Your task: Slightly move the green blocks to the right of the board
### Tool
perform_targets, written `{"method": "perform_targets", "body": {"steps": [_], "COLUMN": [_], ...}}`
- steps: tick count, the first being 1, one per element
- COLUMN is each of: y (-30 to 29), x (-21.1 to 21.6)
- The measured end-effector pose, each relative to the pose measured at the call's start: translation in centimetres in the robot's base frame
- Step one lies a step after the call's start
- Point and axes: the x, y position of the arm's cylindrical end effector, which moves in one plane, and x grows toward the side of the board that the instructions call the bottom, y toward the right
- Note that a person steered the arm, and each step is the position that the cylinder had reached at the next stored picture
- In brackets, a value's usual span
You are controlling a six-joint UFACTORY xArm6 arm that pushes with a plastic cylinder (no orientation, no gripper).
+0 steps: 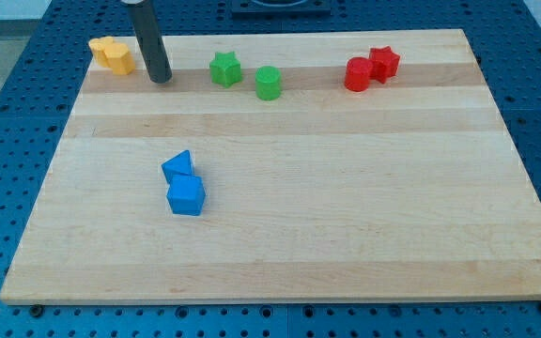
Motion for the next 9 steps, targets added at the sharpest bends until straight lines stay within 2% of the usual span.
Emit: {"method": "perform_targets", "body": {"steps": [6,9], "y": [-0.4,7.0], "x": [0.0,0.0]}}
